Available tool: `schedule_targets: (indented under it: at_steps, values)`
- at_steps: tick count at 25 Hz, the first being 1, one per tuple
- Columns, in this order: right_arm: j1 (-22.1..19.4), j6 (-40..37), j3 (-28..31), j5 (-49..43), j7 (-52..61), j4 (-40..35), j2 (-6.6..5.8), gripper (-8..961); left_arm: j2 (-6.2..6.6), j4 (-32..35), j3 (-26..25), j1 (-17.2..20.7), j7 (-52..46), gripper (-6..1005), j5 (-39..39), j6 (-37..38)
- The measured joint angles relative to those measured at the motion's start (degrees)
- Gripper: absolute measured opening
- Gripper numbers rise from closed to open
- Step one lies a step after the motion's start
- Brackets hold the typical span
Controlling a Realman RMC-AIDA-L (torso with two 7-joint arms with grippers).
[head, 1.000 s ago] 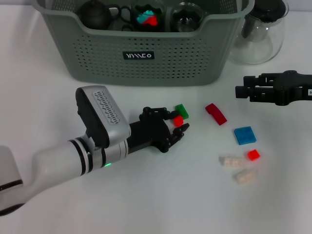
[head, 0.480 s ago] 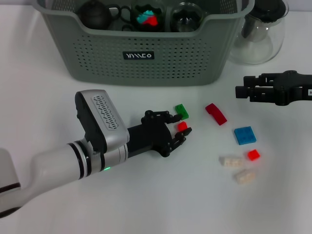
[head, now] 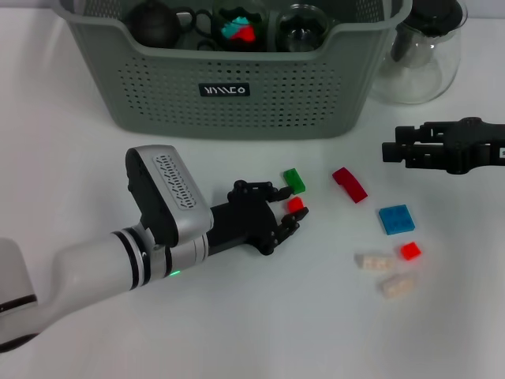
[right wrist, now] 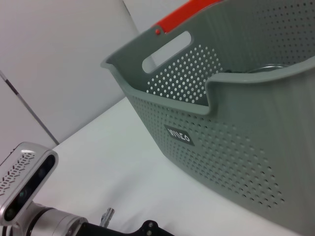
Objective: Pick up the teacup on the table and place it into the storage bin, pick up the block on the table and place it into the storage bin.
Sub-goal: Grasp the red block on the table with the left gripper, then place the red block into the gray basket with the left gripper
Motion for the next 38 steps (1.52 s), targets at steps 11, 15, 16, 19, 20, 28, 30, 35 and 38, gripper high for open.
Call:
schedule_targets:
  at_steps: [11,15,16,19,20,28,30,35,38]
  values:
    - [-0.2,0.0,-0.1,-0.1,-0.1,0.0,0.09,596,0.00,-0.2,0.1,-0.1,0.1,362,-0.2,-0.2]
    - [-0.3,-0.1,-0.1,-0.1,-0.1,0.0,0.09,596,0.00,-0.5,0.0,-0.3,0.1,361,-0.2,-0.8]
    - [-0.3,-0.1,-0.1,-0.1,-0.1,0.0,0.09,596,0.00,-0.6,0.0,-0.4,0.1,361,-0.2,-0.9]
    - [-0.5,-0.3,0.0,-0.1,-0.2,0.0,0.09,595,0.00,-1.0,0.1,-0.5,0.1,361,0.1,-0.9]
    - [-0.5,-0.3,0.0,-0.1,-0.2,0.0,0.09,595,0.00,-1.1,0.1,-0.5,0.1,347,0.1,-0.9]
    - [-0.6,-0.4,0.2,-0.1,-0.2,0.0,0.09,596,0.29,-0.9,0.1,0.4,-0.2,234,0.3,1.8]
    - [-0.6,-0.4,0.2,-0.1,-0.2,0.0,0.08,596,0.52,-0.2,0.2,1.1,-1.1,206,0.3,4.5]
    - [-0.6,-0.4,0.2,-0.1,-0.1,0.0,-0.05,596,0.62,9.6,2.3,5.3,-13.5,206,1.1,16.5]
    - [-0.6,-0.4,0.2,-0.1,-0.1,0.0,-0.06,596,0.64,16.8,2.7,8.2,-22.0,206,1.2,24.7]
